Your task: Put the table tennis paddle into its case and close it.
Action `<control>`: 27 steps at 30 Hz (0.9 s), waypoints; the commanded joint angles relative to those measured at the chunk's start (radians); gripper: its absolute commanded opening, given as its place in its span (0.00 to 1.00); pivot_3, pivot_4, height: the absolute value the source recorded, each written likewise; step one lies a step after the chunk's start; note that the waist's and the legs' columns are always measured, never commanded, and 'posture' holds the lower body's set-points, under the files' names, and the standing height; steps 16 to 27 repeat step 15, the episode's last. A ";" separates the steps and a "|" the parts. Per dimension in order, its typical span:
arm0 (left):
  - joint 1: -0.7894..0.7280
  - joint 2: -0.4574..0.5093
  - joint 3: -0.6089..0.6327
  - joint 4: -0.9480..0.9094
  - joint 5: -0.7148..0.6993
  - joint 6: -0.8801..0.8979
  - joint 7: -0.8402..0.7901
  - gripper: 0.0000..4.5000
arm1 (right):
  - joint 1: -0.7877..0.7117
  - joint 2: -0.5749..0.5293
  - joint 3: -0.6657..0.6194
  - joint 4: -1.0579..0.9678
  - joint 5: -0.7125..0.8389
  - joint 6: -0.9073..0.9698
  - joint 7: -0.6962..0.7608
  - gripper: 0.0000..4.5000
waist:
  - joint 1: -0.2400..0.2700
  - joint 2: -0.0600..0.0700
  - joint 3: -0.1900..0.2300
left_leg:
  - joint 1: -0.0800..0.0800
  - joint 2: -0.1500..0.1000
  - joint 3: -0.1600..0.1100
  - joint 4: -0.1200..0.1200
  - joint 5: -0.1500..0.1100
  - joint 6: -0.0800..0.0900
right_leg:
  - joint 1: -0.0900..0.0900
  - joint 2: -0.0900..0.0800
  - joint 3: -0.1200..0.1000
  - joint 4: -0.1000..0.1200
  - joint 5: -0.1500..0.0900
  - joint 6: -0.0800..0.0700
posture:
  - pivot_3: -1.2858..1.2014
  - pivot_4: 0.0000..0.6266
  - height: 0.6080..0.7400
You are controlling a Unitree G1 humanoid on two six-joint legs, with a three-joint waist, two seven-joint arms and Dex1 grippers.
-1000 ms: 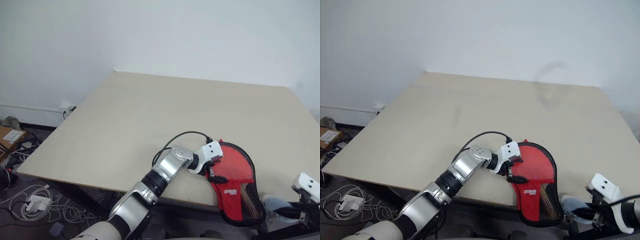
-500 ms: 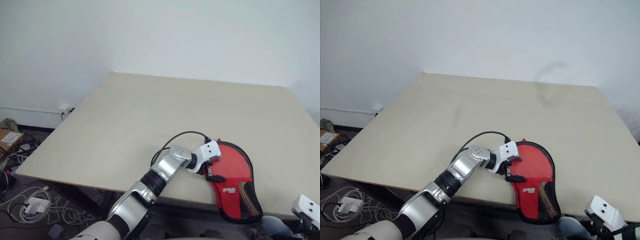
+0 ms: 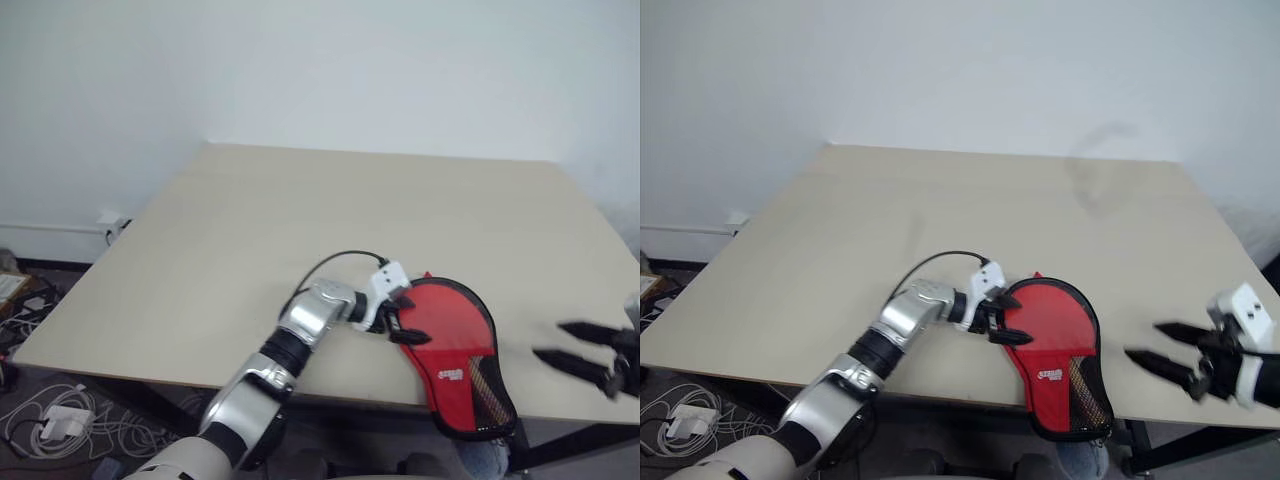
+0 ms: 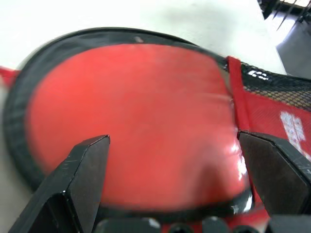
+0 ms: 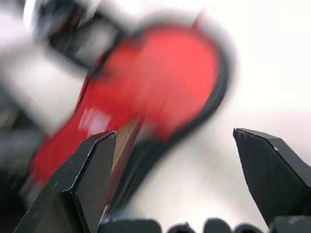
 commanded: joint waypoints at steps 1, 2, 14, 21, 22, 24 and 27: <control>-0.009 0.097 0.061 -0.171 -0.049 0.040 -0.045 1.00 | -0.095 0.088 0.094 0.025 -0.042 -0.094 -0.112 0.92 | -0.003 0.003 -0.002 | -0.004 0.000 0.000 0.000 0.001 -0.001 | -0.004 0.000 0.001 0.001 0.000 -0.001 | 0.52 0.00 0.82; -0.001 0.132 0.070 -0.204 -0.051 0.050 -0.046 1.00 | -0.113 0.107 0.123 0.045 -0.063 -0.117 -0.129 0.92 | -0.006 0.002 -0.001 | -0.007 -0.001 0.000 0.001 0.001 -0.002 | -0.009 0.000 0.001 0.004 0.001 -0.001 | 0.52 0.00 0.82; 0.300 0.473 0.149 -0.494 -0.084 0.199 -0.012 1.00 | -0.197 0.172 0.337 0.188 -0.153 -0.263 -0.148 0.92 | -0.016 0.010 0.004 | -0.008 -0.001 0.003 0.002 0.003 -0.003 | -0.012 0.001 0.004 0.011 0.000 -0.001 | 0.52 0.00 0.82; 0.318 0.480 0.158 -0.505 -0.092 0.208 -0.003 1.00 | -0.206 0.170 0.343 0.196 -0.153 -0.268 -0.147 0.92 | -0.016 0.010 0.004 | -0.008 -0.001 0.002 0.002 0.003 -0.003 | -0.011 0.001 0.003 0.011 0.000 -0.001 | 0.52 0.00 0.82; 0.318 0.480 0.158 -0.505 -0.092 0.208 -0.003 1.00 | -0.206 0.170 0.343 0.196 -0.153 -0.268 -0.147 0.92 | -0.016 0.010 0.004 | -0.008 -0.001 0.002 0.002 0.003 -0.003 | -0.011 0.001 0.003 0.011 0.000 -0.001 | 0.52 0.00 0.82; 0.318 0.480 0.158 -0.505 -0.092 0.208 -0.003 1.00 | -0.206 0.170 0.343 0.196 -0.153 -0.268 -0.147 0.92 | -0.016 0.010 0.004 | -0.008 -0.001 0.002 0.002 0.003 -0.003 | -0.011 0.001 0.003 0.011 0.000 -0.001 | 0.52 0.00 0.82; 0.318 0.480 0.158 -0.505 -0.092 0.208 -0.003 1.00 | -0.206 0.170 0.343 0.196 -0.153 -0.268 -0.147 0.92 | -0.016 0.010 0.004 | -0.008 -0.001 0.002 0.002 0.003 -0.003 | -0.011 0.001 0.003 0.011 0.000 -0.001 | 0.52 0.00 0.82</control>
